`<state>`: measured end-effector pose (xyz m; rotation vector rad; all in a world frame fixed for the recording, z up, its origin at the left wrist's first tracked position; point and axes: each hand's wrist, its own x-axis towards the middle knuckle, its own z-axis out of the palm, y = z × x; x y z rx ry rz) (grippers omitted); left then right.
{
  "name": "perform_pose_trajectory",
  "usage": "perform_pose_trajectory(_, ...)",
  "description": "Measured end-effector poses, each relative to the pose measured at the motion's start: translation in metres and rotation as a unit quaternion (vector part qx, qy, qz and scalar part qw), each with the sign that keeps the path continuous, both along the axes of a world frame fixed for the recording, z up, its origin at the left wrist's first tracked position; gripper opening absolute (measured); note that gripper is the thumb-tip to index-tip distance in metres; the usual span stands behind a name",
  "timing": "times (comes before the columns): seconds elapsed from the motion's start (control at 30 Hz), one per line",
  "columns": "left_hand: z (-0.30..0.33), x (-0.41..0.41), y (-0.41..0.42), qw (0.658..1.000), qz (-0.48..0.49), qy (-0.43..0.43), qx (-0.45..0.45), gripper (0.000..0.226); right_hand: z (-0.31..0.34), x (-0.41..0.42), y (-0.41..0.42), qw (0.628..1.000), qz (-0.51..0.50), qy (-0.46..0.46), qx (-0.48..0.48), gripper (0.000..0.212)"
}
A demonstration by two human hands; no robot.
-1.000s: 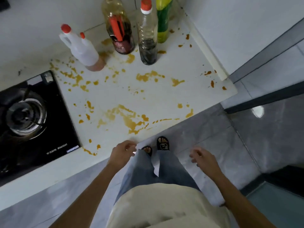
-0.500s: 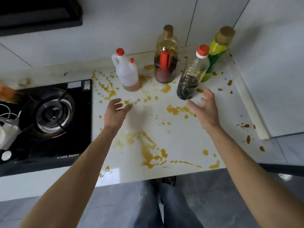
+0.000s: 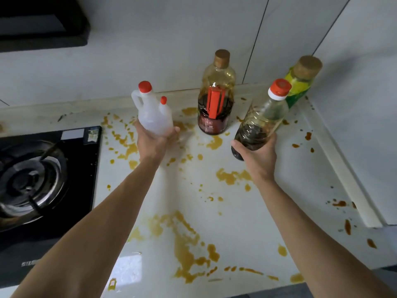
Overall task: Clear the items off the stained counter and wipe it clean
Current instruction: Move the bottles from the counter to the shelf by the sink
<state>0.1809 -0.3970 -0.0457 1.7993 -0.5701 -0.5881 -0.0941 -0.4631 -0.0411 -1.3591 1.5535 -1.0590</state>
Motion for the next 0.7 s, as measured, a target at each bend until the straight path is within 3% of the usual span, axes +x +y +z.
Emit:
perform_pose_trajectory(0.1, 0.000, -0.002, -0.004, 1.000, 0.013, 0.002, -0.004, 0.101, 0.003, 0.000, -0.003, 1.000, -0.007, 0.013, -0.002, 0.074)
perform_pose_trajectory(0.3, 0.025, -0.004, 0.022, 0.997, -0.057, -0.052, 0.025, 0.093, 0.034, -0.009, 0.012, 1.000, 0.006, 0.010, 0.000, 0.074)
perform_pose_trajectory(0.47, 0.057, -0.022, 0.081, 0.992, -0.106, -0.038, 0.055, 0.084, 0.062, -0.028, 0.066, 0.999, 0.034, 0.023, 0.029, 0.074)
perform_pose_trajectory(0.7, 0.086, -0.051, 0.190, 0.984, -0.095, -0.023, 0.150, 0.086, 0.083, -0.063, 0.161, 0.988, 0.091, 0.069, 0.100, 0.076)
